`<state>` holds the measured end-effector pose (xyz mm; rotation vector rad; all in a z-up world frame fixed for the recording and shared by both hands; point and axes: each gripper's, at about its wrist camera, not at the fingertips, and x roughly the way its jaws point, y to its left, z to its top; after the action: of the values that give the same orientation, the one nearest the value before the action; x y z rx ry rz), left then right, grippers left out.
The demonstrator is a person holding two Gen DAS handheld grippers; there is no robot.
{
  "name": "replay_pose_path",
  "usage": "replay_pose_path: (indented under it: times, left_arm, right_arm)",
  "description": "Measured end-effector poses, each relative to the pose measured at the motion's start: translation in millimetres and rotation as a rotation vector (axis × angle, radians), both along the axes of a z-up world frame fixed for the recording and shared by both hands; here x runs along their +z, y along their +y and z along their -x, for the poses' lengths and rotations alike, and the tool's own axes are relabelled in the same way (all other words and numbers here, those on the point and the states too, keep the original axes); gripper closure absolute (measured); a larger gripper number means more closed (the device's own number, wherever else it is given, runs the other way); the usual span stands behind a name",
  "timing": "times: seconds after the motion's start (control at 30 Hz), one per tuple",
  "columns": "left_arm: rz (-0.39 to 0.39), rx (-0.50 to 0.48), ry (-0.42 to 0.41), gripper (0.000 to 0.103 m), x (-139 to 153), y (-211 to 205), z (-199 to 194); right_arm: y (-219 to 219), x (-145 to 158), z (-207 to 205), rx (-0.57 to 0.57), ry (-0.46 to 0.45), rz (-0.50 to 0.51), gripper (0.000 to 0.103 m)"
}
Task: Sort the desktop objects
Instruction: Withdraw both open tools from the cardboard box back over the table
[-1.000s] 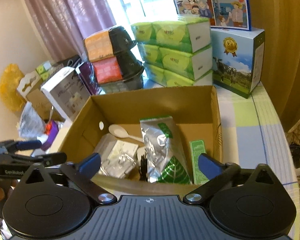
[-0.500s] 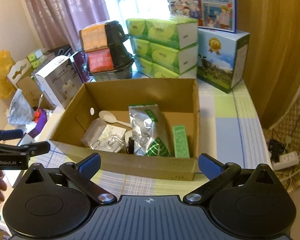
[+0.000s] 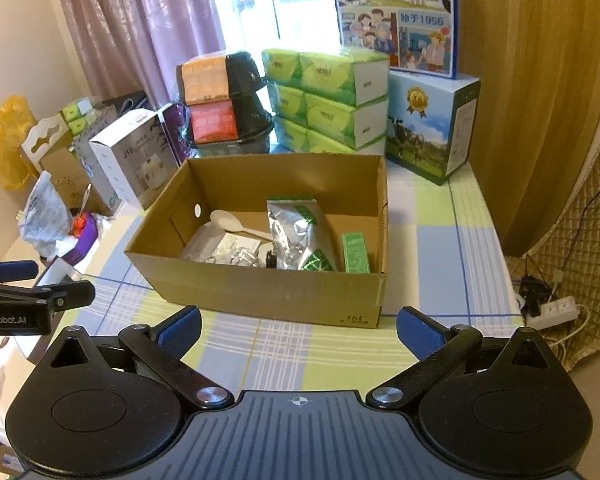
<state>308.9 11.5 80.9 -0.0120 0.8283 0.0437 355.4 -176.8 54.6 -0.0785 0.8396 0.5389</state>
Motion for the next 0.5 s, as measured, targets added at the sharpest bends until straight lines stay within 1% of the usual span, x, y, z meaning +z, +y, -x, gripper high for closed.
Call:
replay_pose_path:
  times: [0.23,0.37,0.5]
  left_arm:
    - [0.005,0.017,-0.041,0.001,20,-6,34]
    - [-0.014,0.019,-0.042,0.001,24,-13,53]
    - [-0.015,0.031,-0.040,0.001,25,-18,70]
  right_arm:
    - [-18,13,31,-0.027,-0.019,-0.047,0.002]
    - [-27,18,50,-0.045,-0.024,-0.043,0.002]
    - [-37,19,66,-0.058,-0.011,-0.051,0.002]
